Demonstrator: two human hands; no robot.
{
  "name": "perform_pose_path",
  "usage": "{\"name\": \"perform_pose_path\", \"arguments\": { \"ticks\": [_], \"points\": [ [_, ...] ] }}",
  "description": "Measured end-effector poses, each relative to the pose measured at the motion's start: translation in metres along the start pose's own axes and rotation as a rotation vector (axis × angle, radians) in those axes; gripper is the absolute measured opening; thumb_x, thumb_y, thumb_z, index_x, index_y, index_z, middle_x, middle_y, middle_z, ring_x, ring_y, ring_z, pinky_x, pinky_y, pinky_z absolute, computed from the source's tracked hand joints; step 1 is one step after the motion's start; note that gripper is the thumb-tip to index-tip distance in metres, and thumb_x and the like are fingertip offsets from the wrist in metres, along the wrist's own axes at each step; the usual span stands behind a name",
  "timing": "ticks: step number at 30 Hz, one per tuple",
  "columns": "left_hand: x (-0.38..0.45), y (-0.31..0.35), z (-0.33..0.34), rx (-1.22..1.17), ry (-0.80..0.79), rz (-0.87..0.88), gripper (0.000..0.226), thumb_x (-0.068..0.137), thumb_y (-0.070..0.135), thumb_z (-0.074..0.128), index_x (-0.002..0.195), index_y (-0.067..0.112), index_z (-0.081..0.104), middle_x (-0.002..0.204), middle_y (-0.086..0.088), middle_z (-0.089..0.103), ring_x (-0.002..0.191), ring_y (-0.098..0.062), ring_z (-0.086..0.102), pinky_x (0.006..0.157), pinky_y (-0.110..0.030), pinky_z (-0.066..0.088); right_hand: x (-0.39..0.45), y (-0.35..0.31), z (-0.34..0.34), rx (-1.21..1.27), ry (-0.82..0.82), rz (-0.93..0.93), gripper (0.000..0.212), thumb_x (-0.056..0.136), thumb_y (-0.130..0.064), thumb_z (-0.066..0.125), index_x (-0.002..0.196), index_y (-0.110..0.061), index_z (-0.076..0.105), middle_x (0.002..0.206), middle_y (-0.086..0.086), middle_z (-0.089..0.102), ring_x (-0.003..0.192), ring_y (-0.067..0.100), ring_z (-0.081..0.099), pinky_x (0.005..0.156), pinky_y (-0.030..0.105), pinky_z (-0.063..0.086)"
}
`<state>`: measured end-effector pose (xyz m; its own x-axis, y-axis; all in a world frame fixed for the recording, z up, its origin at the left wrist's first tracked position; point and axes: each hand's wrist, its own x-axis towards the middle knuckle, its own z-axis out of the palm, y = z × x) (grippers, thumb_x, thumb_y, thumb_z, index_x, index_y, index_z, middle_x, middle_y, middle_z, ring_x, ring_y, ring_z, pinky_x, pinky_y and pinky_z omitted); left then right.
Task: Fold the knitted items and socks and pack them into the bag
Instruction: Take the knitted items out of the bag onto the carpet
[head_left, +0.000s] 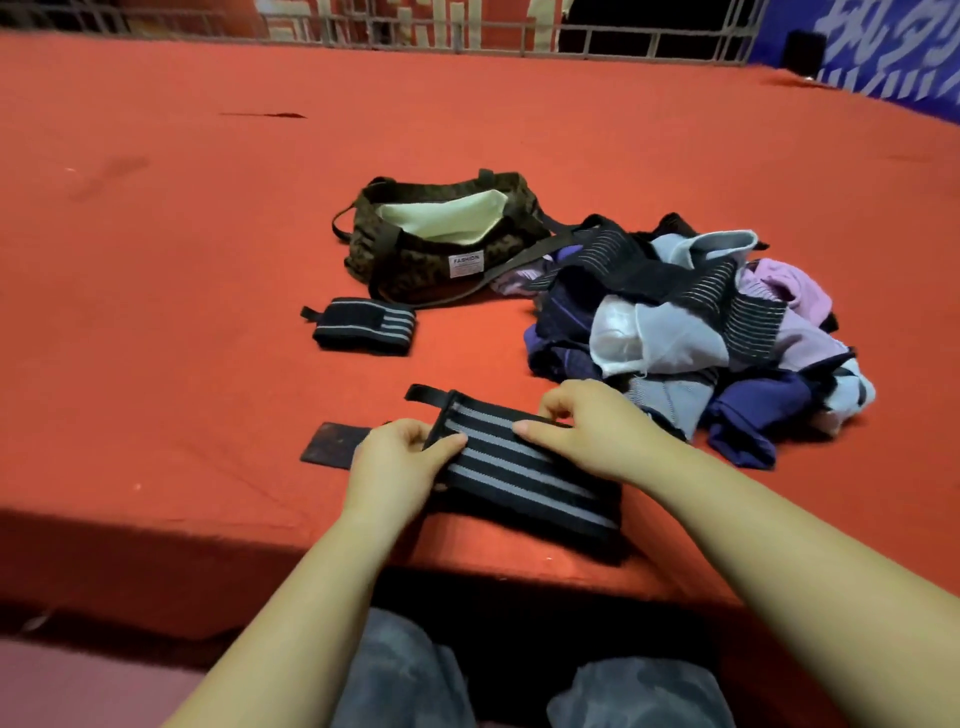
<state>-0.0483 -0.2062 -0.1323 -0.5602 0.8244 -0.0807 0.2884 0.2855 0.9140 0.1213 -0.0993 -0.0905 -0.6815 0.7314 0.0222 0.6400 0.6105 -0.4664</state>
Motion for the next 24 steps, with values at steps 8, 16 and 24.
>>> {"name": "perform_pose_path", "arguments": {
  "ticks": [8, 16, 24],
  "points": [
    [0.025, -0.037, -0.071, 0.273, 0.173, -0.04, 0.021, 0.089, 0.031, 0.062, 0.078, 0.015, 0.071, 0.078, -0.005, 0.072, 0.082, -0.027, 0.064, 0.075, -0.035, 0.046, 0.062, -0.051, 0.059, 0.057, -0.094, 0.066, 0.034, 0.086, -0.048, 0.06, 0.067, -0.021, 0.051, 0.076, -0.003, 0.057, 0.079, 0.021, 0.055, 0.072, 0.032, 0.044],
    [0.041, -0.054, -0.1, 0.316, 0.183, -0.187, 0.017, 0.084, 0.032, 0.068, 0.073, 0.02, 0.071, 0.082, -0.005, 0.071, 0.087, -0.024, 0.063, 0.074, -0.027, 0.044, 0.093, -0.071, 0.082, 0.071, -0.207, 0.156, 0.036, 0.084, -0.046, 0.064, 0.062, -0.021, 0.052, 0.062, -0.007, 0.052, 0.072, 0.018, 0.053, 0.066, 0.027, 0.037],
    [0.048, -0.056, -0.104, 0.329, 0.177, -0.215, 0.018, 0.083, 0.031, 0.07, 0.071, 0.018, 0.07, 0.078, -0.004, 0.067, 0.08, -0.022, 0.06, 0.071, -0.025, 0.041, 0.1, -0.075, 0.091, 0.022, -0.23, 0.195, 0.036, 0.084, -0.047, 0.063, 0.064, -0.021, 0.05, 0.065, -0.007, 0.053, 0.076, 0.02, 0.054, 0.067, 0.027, 0.039]
  ]
}}
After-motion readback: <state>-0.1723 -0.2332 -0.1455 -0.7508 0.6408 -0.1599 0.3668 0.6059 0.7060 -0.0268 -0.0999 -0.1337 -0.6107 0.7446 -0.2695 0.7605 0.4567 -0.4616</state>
